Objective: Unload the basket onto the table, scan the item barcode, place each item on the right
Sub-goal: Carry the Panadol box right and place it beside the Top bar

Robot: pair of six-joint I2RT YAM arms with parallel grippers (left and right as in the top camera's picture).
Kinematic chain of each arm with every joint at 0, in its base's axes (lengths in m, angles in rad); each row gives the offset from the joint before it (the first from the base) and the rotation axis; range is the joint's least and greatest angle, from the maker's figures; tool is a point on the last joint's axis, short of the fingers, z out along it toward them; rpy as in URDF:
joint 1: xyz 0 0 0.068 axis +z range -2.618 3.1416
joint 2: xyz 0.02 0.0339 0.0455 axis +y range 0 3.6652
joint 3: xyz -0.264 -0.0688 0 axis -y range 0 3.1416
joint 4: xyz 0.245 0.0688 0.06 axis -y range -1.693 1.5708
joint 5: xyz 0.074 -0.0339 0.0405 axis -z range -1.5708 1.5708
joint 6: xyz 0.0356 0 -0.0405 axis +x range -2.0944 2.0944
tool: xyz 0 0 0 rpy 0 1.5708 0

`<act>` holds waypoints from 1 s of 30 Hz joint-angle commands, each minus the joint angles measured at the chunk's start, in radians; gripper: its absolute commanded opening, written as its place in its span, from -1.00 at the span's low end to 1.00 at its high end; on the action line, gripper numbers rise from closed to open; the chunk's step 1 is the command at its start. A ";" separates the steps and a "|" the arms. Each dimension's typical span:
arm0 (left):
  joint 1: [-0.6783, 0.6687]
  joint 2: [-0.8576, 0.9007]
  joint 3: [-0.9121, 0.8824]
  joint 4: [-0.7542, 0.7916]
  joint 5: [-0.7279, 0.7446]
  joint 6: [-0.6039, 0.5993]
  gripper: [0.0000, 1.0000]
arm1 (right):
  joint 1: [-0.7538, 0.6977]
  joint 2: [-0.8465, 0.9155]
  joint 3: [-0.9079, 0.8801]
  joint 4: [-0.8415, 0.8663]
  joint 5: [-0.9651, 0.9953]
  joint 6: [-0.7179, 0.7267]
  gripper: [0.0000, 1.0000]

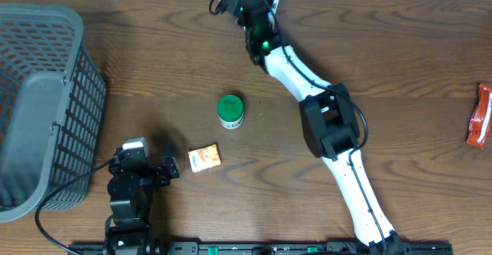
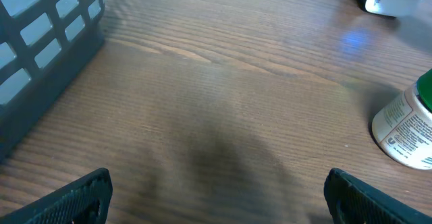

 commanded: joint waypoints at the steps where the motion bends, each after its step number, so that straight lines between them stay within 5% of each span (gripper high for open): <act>1: 0.003 -0.001 -0.011 -0.039 0.011 0.013 0.97 | 0.017 0.018 0.024 0.028 0.011 -0.069 -0.48; 7: 0.003 -0.001 -0.012 -0.039 0.011 0.013 0.97 | 0.025 0.017 0.024 0.090 0.030 -0.238 -0.49; 13: 0.003 -0.001 -0.012 -0.039 0.011 0.013 0.97 | 0.038 -0.034 0.024 0.001 0.159 -0.235 -0.68; 30: 0.003 -0.001 -0.011 -0.039 0.011 0.013 0.97 | -0.031 -0.439 0.024 -0.674 0.366 0.254 -0.60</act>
